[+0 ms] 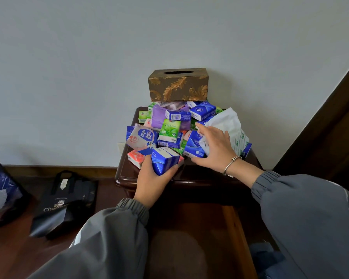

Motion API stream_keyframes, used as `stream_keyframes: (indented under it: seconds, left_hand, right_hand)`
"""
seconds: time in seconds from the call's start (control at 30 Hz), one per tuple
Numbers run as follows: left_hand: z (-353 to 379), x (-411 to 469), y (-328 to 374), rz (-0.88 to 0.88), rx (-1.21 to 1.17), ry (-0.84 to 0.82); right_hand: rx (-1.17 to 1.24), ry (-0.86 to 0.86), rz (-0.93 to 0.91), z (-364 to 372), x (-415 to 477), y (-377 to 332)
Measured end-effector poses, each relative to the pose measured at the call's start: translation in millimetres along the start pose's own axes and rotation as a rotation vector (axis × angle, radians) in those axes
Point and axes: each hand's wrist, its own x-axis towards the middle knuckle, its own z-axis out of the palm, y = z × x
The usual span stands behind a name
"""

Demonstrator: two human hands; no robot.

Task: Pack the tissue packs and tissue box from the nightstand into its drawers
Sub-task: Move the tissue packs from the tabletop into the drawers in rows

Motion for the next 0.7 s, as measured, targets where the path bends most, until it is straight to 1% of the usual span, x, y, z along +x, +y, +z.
stream_keyframes:
  seconds: [0.07,0.13,0.2,0.27,0.33,0.43,0.5,0.7]
  left_hand:
    - [0,1,5,-0.037,-0.036,0.01]
    - [0,3,7,-0.06,-0.038,0.015]
    - [1,4,8,-0.077,-0.033,0.01]
    - [1,4,8,-0.088,-0.026,0.004]
    - [1,4,8,-0.104,-0.021,0.0]
    - [-2,4,8,-0.142,-0.024,-0.015]
    - [-3,4,7,-0.147,-0.031,-0.022]
    - [-4,4,4,-0.139,-0.04,-0.035]
  right_hand:
    - [0.139,-0.037,0.023,-1,1,-3]
    - [0.192,-0.099,0.051,-3,2,-5]
    - [0.127,-0.134,0.052,-4,6,-8]
    - [0.051,-0.134,0.055,-5,10,-12]
    - [-0.03,-0.093,0.052,-6,12,-15]
    - [-0.128,0.039,0.012,-7,12,-17]
    - [-0.08,0.086,0.014,-9,12,-18]
    - [0.163,0.159,-0.008,-22,13,-26]
